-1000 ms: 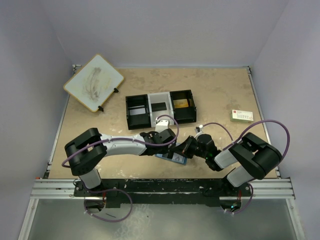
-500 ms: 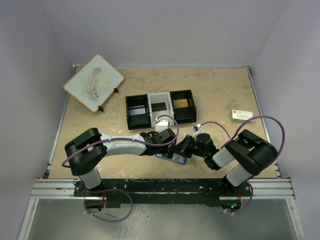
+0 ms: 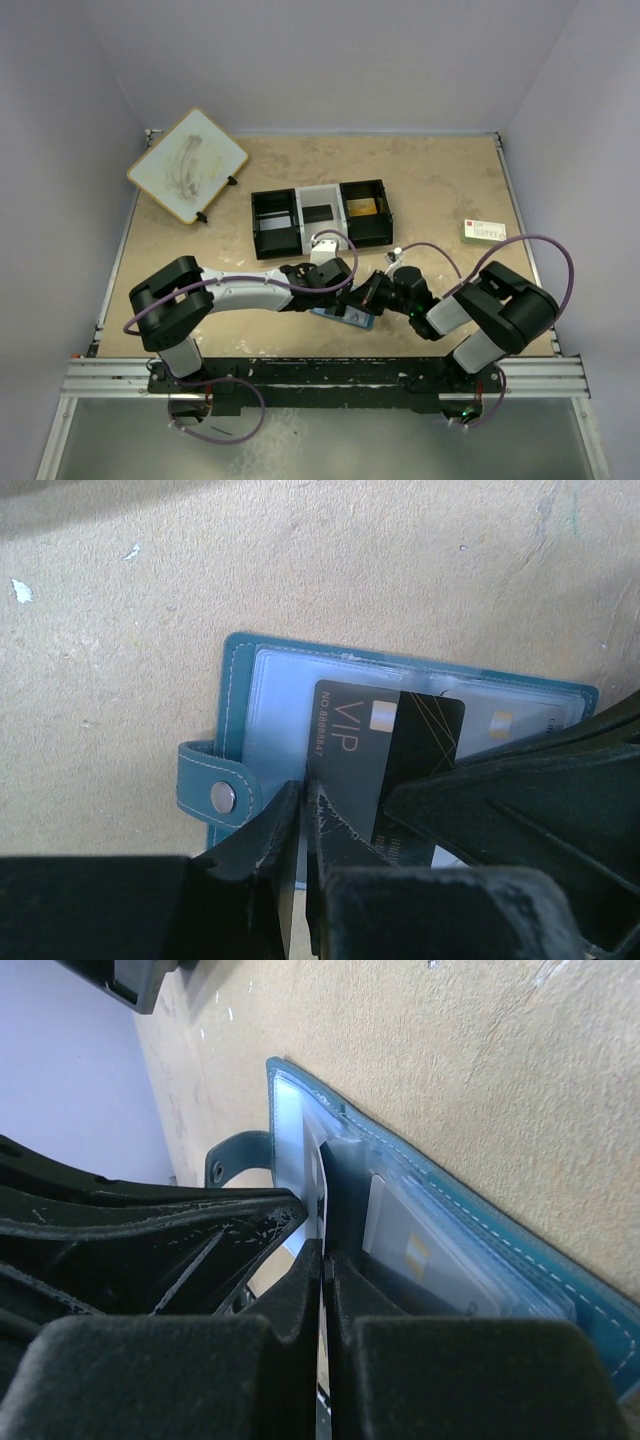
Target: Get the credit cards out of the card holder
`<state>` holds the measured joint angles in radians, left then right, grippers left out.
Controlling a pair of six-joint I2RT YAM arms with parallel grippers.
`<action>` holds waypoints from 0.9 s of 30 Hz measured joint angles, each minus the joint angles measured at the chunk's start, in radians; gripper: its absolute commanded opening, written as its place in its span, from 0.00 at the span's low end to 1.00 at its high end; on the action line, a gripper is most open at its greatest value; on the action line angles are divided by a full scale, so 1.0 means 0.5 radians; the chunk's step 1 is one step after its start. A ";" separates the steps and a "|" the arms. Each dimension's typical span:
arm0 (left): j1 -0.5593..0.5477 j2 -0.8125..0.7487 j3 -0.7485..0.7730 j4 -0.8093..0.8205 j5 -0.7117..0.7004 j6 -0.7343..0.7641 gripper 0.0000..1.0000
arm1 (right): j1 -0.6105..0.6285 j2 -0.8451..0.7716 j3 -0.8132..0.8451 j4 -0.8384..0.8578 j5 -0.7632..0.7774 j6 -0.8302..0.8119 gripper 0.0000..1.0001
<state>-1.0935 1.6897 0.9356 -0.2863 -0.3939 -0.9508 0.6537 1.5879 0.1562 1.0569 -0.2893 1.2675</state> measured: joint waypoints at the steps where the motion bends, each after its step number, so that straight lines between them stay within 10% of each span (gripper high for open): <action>1: 0.000 -0.002 -0.002 0.000 -0.003 0.000 0.04 | 0.000 -0.025 -0.002 -0.024 0.004 -0.001 0.00; 27: -0.002 -0.422 -0.134 -0.014 -0.152 -0.037 0.16 | 0.002 -1.230 0.120 -1.239 0.415 -0.301 0.00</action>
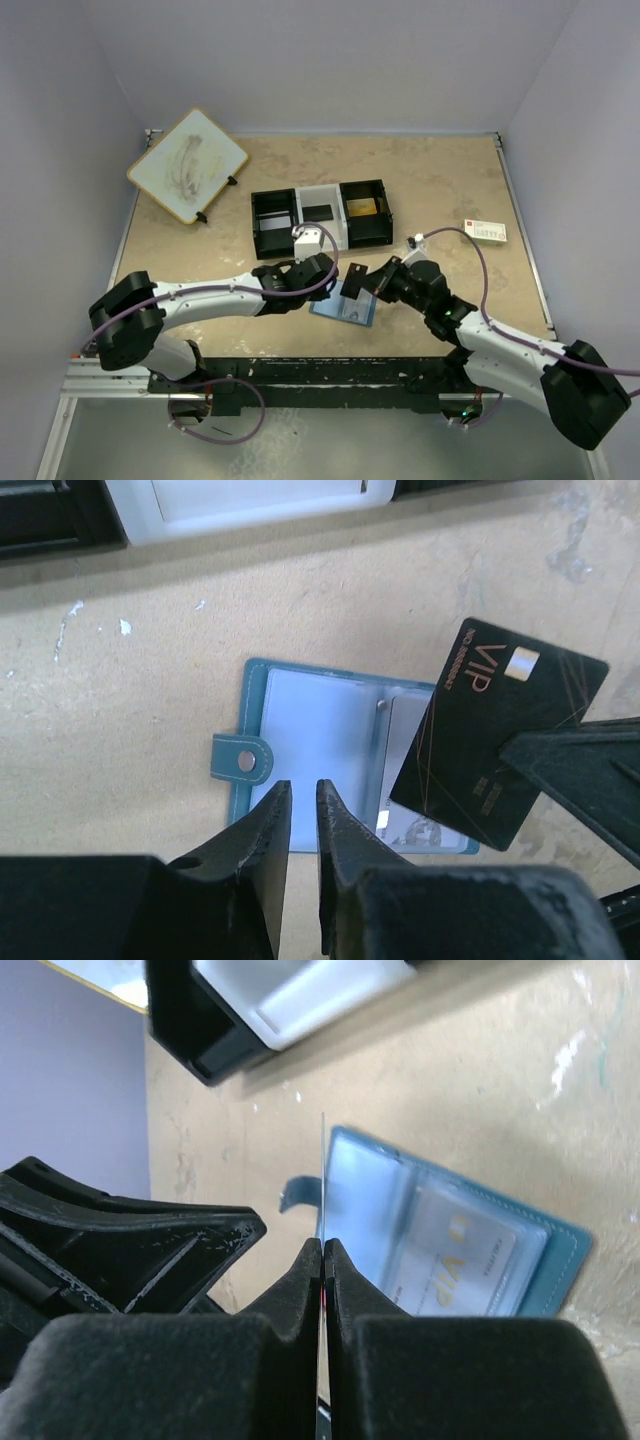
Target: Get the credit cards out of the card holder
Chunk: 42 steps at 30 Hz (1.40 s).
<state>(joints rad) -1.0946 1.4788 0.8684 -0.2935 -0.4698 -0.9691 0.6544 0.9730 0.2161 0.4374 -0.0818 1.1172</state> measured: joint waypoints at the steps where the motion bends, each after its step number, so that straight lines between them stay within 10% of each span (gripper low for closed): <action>1: 0.000 -0.025 0.000 -0.001 -0.012 0.000 0.18 | 0.000 -0.040 0.021 -0.025 0.034 -0.050 0.00; 13: 0.070 -0.259 -0.102 -0.132 -0.192 -0.008 0.60 | 0.000 -0.197 0.240 -0.061 0.129 -0.890 0.00; 33: 1.160 -1.025 -0.063 -0.632 -0.313 0.478 0.70 | 0.026 0.607 0.884 0.105 -0.158 -2.628 0.00; 42: 1.211 -1.178 -0.125 -0.702 -0.461 0.607 0.71 | 0.026 1.057 1.270 0.020 -0.134 -3.034 0.00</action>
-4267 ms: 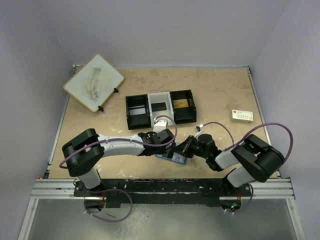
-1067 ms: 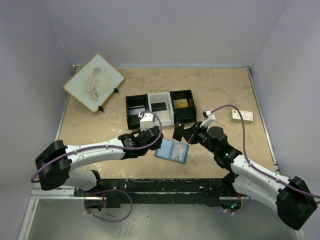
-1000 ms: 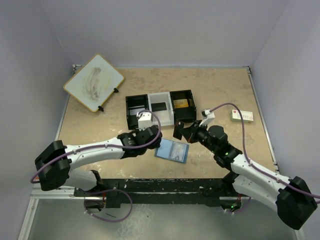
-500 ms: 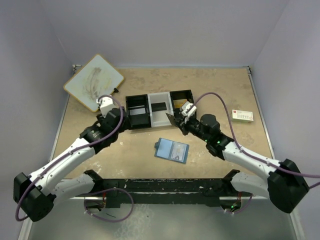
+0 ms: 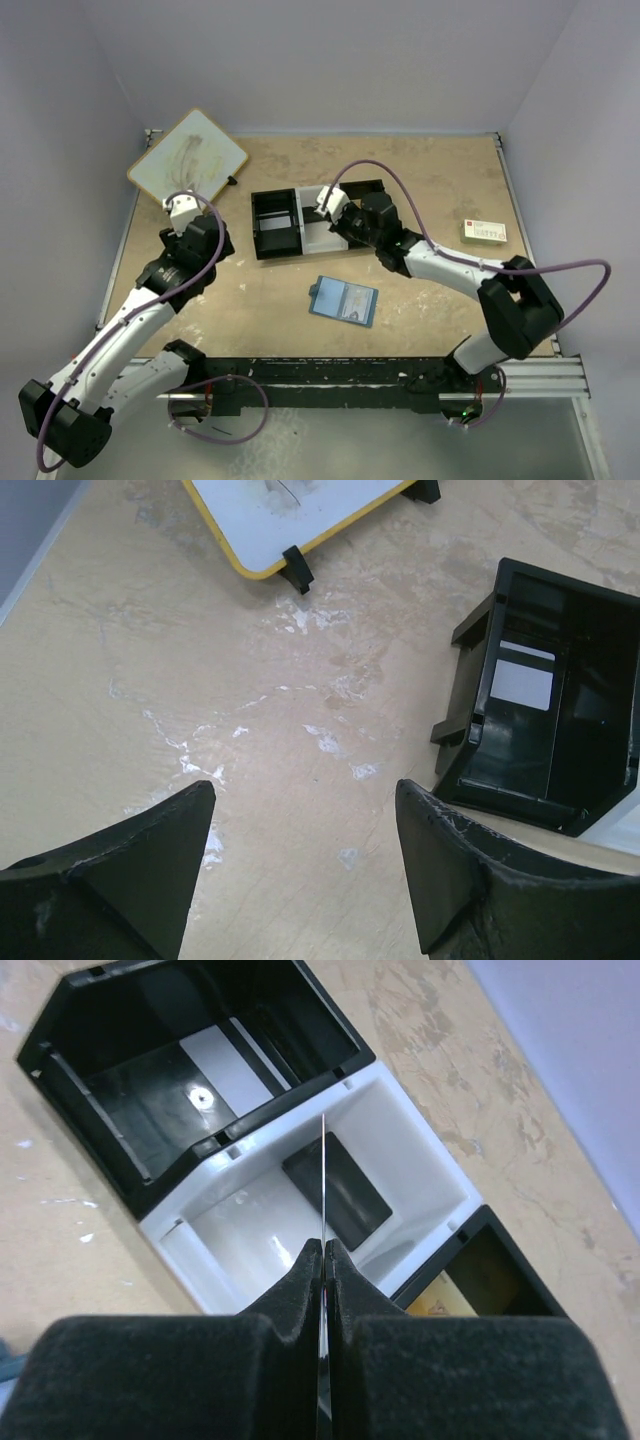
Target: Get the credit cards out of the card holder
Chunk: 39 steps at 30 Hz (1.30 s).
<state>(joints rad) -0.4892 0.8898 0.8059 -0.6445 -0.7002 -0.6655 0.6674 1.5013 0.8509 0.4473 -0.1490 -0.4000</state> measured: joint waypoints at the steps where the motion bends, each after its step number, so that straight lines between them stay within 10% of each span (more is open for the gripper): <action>1: 0.000 -0.020 0.000 -0.004 -0.011 0.002 0.72 | 0.000 0.051 0.043 -0.016 0.001 -0.046 0.00; 39: 0.000 -0.071 0.000 -0.079 -0.220 -0.008 0.73 | 0.002 0.779 0.678 -0.109 0.297 -0.878 0.00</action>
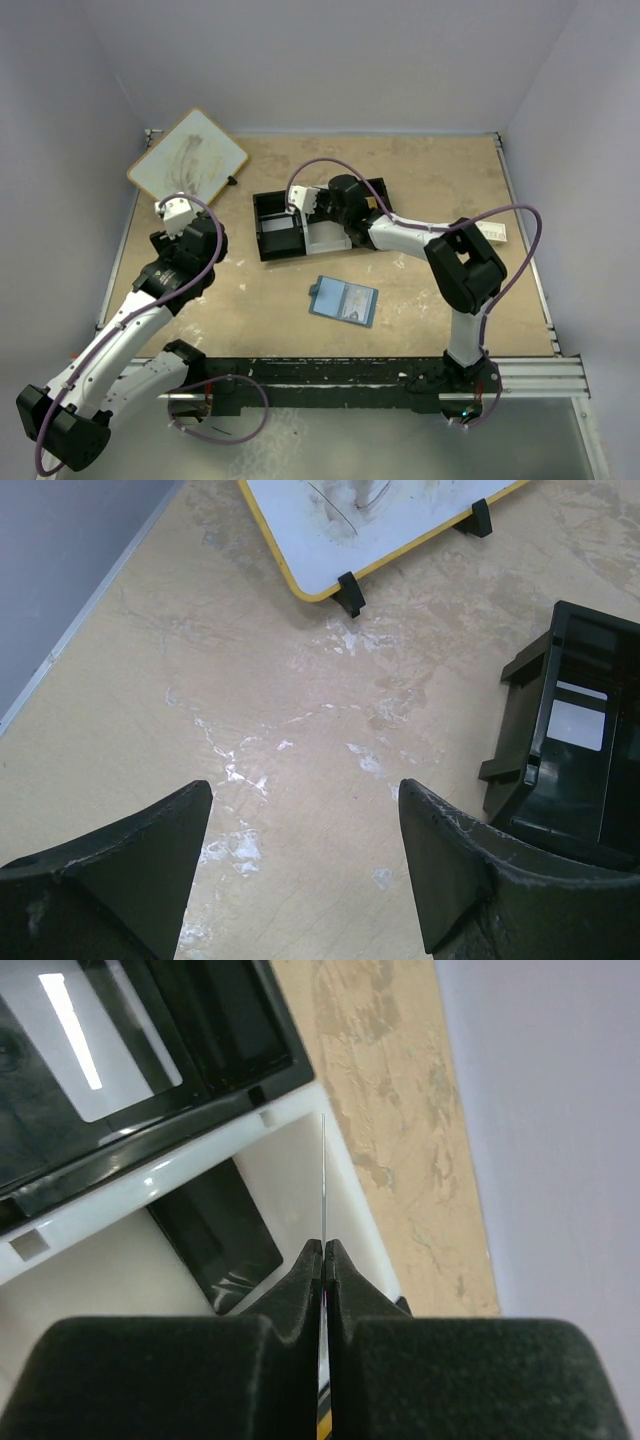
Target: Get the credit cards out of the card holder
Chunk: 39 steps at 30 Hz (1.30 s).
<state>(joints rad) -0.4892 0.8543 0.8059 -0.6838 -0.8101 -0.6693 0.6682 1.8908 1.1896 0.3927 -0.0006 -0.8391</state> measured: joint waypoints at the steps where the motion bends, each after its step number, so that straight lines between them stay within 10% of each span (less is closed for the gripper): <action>1: 0.000 -0.001 0.000 -0.001 -0.008 0.001 0.73 | 0.000 0.016 0.011 -0.014 -0.019 -0.012 0.00; 24: 0.000 -0.034 0.000 -0.030 -0.038 0.001 0.73 | -0.002 0.221 0.060 -0.150 -0.143 -0.166 0.04; 39: 0.000 -0.018 0.000 -0.030 -0.040 0.001 0.73 | -0.002 0.259 0.076 -0.249 -0.179 -0.186 0.53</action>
<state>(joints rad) -0.4892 0.8452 0.8059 -0.6987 -0.8299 -0.6689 0.6674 2.0205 1.2278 0.2684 -0.0898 -0.9321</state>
